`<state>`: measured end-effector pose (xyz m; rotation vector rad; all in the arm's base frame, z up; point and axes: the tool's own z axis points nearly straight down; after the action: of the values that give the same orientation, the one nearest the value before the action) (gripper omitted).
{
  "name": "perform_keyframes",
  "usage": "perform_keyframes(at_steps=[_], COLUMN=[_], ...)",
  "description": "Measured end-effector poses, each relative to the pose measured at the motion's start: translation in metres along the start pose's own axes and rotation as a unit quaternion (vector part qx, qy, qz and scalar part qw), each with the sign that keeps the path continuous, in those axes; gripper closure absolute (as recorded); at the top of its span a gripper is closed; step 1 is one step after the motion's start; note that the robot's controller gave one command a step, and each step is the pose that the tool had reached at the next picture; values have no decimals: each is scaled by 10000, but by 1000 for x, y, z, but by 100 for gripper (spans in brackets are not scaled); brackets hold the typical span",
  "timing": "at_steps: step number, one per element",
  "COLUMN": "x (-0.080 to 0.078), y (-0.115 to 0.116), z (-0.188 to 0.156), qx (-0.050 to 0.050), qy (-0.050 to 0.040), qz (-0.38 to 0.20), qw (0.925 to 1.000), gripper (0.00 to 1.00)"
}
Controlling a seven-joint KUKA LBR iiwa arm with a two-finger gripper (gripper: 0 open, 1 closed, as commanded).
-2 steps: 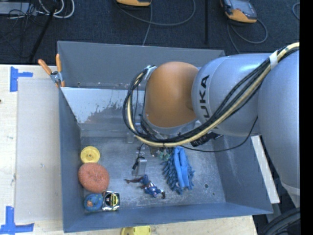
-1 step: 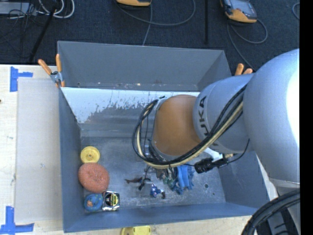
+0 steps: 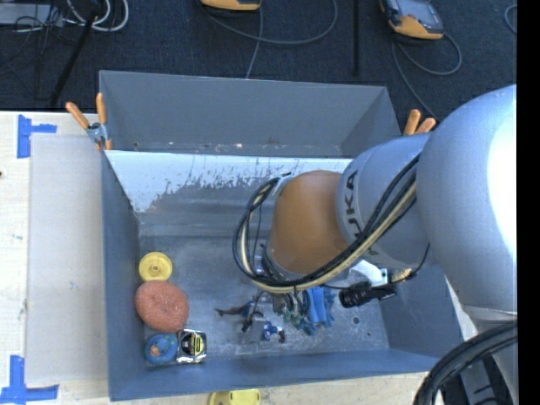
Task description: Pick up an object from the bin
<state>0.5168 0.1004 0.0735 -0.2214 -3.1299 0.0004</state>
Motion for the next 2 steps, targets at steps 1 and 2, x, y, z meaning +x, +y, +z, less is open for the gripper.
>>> perform_keyframes(at_steps=[1,2], x=[12,20], y=[6,9], z=[-27,6], qx=[-5,6], qy=[-19,12], qz=[505,579], qw=[9987,9983], gripper=[0,0])
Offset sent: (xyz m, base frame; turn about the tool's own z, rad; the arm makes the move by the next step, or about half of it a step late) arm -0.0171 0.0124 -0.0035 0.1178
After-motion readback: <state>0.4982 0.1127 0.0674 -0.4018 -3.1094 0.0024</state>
